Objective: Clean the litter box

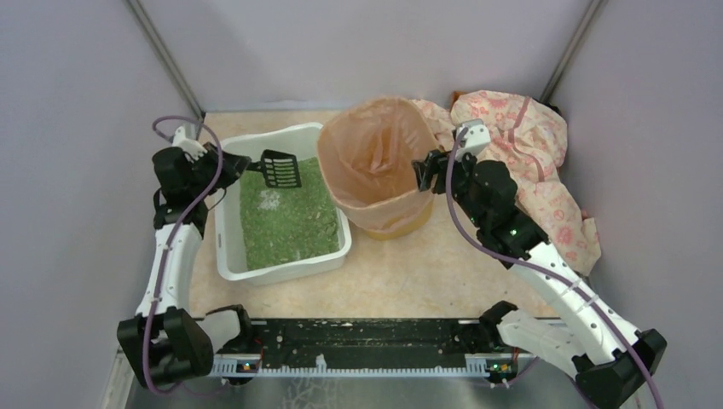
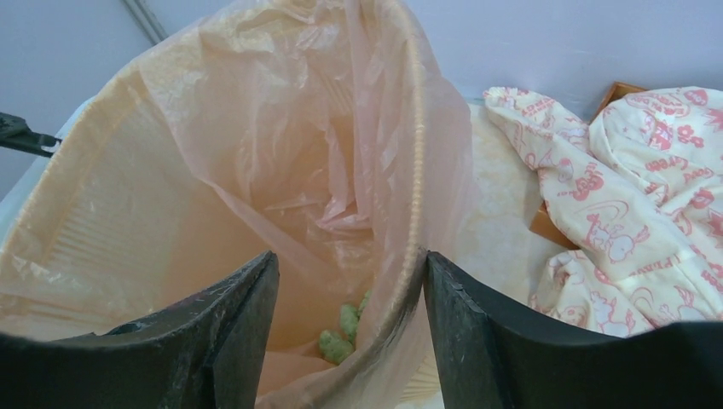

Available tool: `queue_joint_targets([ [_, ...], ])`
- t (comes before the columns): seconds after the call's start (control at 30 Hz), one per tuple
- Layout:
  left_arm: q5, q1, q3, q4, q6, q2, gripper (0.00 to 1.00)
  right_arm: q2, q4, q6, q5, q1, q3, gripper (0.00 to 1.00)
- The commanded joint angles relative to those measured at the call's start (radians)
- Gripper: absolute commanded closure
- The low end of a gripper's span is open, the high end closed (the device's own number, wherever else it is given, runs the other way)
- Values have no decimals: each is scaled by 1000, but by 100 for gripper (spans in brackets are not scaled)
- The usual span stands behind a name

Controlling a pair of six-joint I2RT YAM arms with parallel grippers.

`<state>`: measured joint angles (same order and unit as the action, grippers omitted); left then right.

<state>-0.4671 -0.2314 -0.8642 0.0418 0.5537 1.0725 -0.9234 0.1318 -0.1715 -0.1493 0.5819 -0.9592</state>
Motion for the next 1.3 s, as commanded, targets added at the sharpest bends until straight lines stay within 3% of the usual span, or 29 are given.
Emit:
queue_joint_targets([
  [0.0,119,74,-70,32,-108,54,100,75,-20,18,-88,32,41,38],
  [0.3,133,88,-74,18,-118,99,100,68,69,87,-193,-18,-9,37],
  [0.6,214,135,-157,29,-121,133,100,220,42,8,-267,-243,67,37],
  [0.9,285,205,-194,-1,-106,271,100,307,13,20,-321,-244,107,39],
  [1.27,350,227,-207,-2,-141,366,100,320,-20,-13,-209,-244,136,39],
])
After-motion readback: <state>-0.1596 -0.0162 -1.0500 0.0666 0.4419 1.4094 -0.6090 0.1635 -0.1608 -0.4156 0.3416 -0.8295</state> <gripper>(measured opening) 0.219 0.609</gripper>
